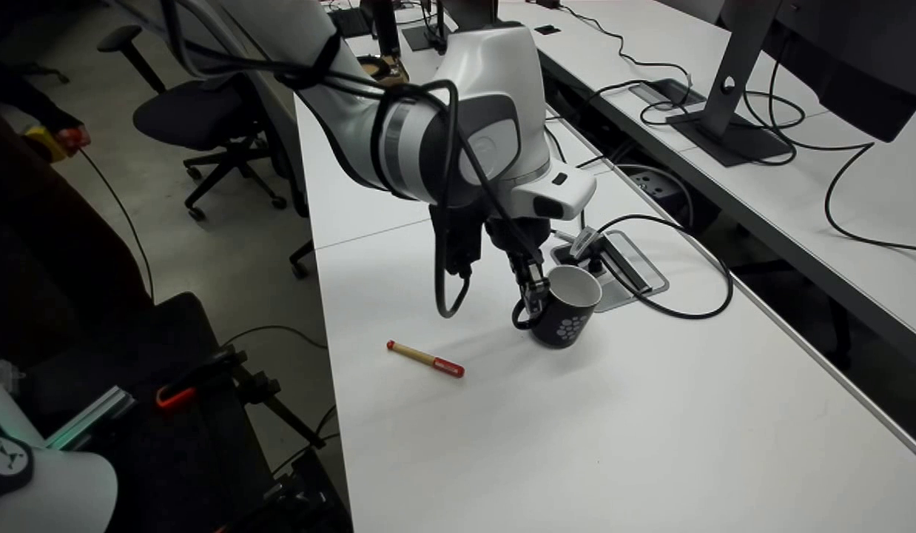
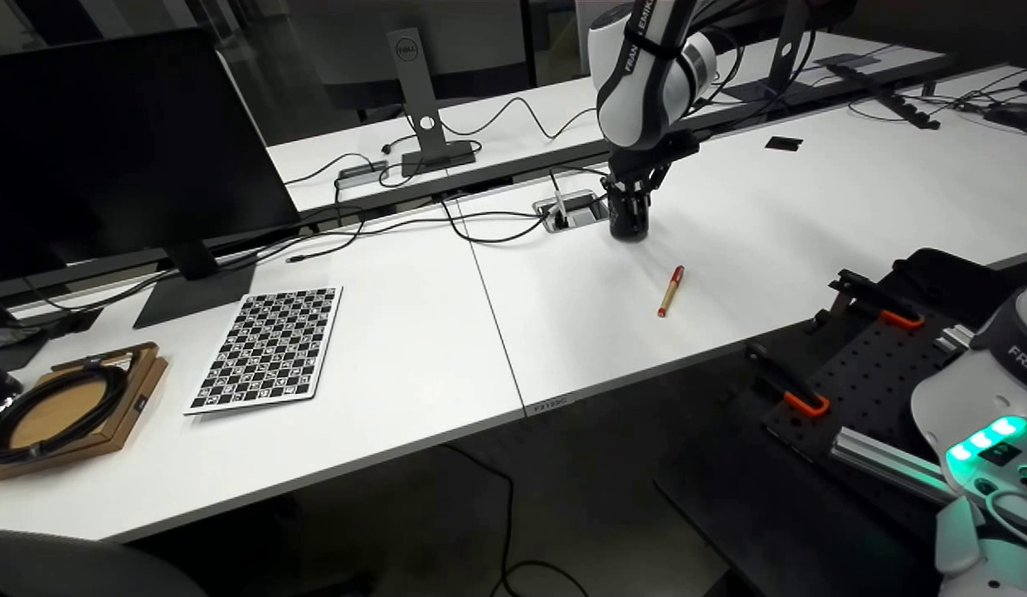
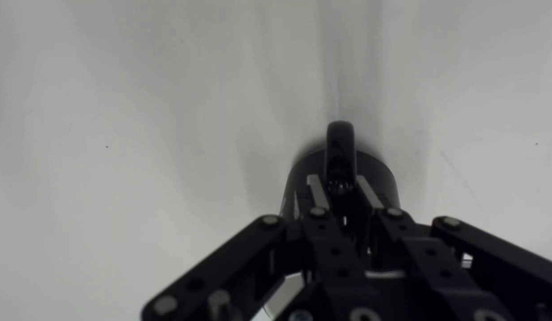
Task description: Move the black mug to the left side of the desk
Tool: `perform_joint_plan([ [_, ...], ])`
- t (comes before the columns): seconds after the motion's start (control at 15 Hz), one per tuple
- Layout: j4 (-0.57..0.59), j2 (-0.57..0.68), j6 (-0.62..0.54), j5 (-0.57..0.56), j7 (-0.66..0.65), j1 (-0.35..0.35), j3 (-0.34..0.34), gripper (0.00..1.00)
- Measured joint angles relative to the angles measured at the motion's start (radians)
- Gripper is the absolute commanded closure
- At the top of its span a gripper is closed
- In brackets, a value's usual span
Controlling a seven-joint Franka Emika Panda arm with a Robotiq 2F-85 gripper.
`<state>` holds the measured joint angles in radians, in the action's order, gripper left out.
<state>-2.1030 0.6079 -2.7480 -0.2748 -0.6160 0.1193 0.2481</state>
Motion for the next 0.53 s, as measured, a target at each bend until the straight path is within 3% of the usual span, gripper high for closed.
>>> perform_joint_plan([
  [0.27,0.002,-0.001,0.000,-0.002,0.138,0.009,0.006,0.96],
  [0.33,0.002,-0.002,0.000,-0.002,0.161,0.010,0.007,0.82],
  [0.53,0.002,-0.001,0.000,0.005,0.165,0.010,0.008,0.82],
])
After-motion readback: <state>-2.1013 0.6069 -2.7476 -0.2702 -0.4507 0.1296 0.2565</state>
